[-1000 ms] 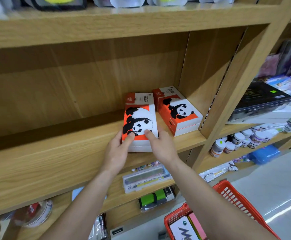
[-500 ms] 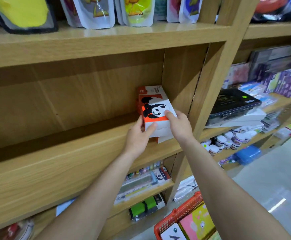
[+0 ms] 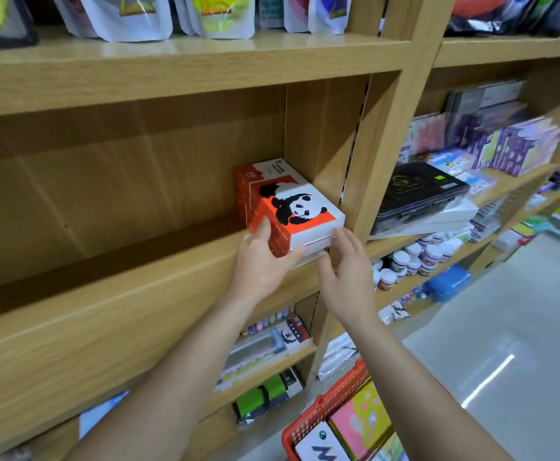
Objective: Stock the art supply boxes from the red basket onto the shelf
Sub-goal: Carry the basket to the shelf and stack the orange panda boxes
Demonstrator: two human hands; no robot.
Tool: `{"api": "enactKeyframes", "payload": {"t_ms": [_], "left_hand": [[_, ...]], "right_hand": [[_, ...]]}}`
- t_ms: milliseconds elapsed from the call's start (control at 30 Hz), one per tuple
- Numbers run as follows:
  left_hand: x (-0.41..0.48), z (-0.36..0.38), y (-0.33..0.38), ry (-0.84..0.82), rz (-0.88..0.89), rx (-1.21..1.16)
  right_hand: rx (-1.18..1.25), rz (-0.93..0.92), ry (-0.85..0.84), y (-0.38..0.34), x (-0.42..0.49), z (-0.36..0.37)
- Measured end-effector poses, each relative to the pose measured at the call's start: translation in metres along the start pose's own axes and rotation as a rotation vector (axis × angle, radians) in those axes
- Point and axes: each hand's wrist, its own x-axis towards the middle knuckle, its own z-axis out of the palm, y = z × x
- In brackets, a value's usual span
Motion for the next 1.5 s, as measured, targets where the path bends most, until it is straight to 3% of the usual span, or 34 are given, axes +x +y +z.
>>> {"api": "enactKeyframes", "payload": {"t_ms": [200,400,567,733,833,1000,1133,1300,1400,1500], "left_hand": [[-0.001,-0.012,-0.012,-0.006,-0.049,-0.111],[-0.009,-0.003,-0.013,0.005,0.022,-0.233],[-0.006,-0.005,-0.018,-0.005,0.017,-0.261],[0.018,-0.015,-0.017,0.09,0.027,-0.039],[0.027,-0.02,-0.022,0.067,0.027,0.144],[0.043,-0.021,-0.028,-0.169,0.007,-0.064],[0.048,-0.024,-0.034,-0.258,-0.025,-0.138],[0.027,-0.022,-0.042,-0.199,-0.056,-0.231],[0.018,-0.025,-0.043,-0.271,-0.04,-0.165],[0.0,-0.038,-0.034,-0.193,0.024,-0.09]], "right_hand": [[-0.086,-0.042,-0.068,-0.003,-0.002,0.006],[0.306,0.096,-0.147,0.001,-0.005,0.008],[0.372,0.097,-0.199,-0.008,0.01,0.017],[0.206,0.09,-0.192,-0.007,0.026,0.021],[-0.038,-0.002,-0.109,-0.002,0.02,0.018],[-0.198,-0.211,-0.029,-0.001,0.021,0.012],[-0.264,-0.226,-0.048,0.003,0.028,0.013],[-0.25,-0.188,-0.12,0.01,0.017,0.029],[-0.258,-0.152,-0.132,0.007,0.014,0.036],[-0.231,-0.125,-0.186,0.003,0.014,0.027]]}}
